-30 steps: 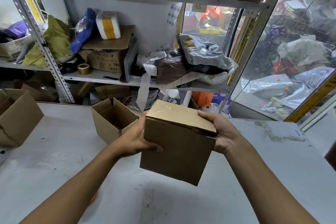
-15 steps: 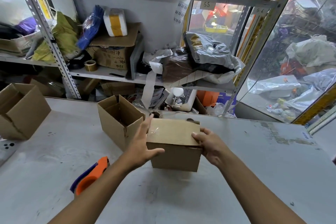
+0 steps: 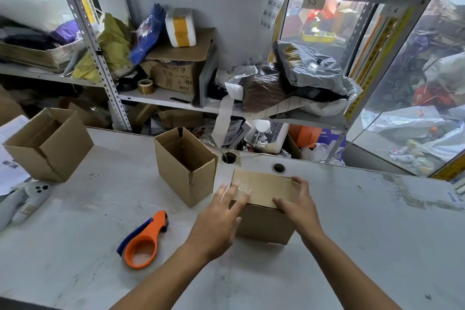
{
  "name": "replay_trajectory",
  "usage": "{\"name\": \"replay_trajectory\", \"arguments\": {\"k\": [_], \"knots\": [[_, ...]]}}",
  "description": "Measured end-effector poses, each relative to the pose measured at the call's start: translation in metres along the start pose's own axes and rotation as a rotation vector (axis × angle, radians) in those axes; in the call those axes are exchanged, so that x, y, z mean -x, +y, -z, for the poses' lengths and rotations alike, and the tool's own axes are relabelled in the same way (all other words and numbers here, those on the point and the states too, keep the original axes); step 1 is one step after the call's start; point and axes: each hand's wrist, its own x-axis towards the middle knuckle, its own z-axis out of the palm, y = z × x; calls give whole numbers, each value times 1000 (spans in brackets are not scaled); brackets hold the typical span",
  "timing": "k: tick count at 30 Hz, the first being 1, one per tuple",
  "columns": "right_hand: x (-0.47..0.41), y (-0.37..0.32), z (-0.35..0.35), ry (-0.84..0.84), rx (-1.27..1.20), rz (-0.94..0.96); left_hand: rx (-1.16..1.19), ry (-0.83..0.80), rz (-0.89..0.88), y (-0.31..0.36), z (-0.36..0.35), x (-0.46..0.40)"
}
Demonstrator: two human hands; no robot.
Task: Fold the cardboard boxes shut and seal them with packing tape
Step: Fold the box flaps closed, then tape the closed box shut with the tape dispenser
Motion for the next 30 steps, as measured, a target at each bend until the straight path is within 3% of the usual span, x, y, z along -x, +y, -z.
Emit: {"name": "replay_trajectory", "arguments": {"k": [3,5,7,9,12,16,21,23,27,30], "knots": [[0,9,7,-2,74,5,67,190,61,-45,8,50],[3,11,8,35,96,32,-10,195,308,-92,8,83],[7,9,7,138,139,99,-67,-34,666,-135,7,100],[14,-1,3,236,192,202,48,-283,883,-163,1,106],[22,-18,-5,279,195,412,48,-461,833,-182,-5,106],[35,-27,-17,206,104,498,-2,-431,813,-160,13,96],[57,-19,-13,56,-52,404,545,-256,540,-92,43,75],[63,-21,-5,-93,-164,305,768,-249,436,-59,62,53],[65,-31,9,-634,-535,117,1189,-250,319,-5,83,3],[70,-45,14,-744,-752,-36,1351,-192,330,24,84,-25]]}}
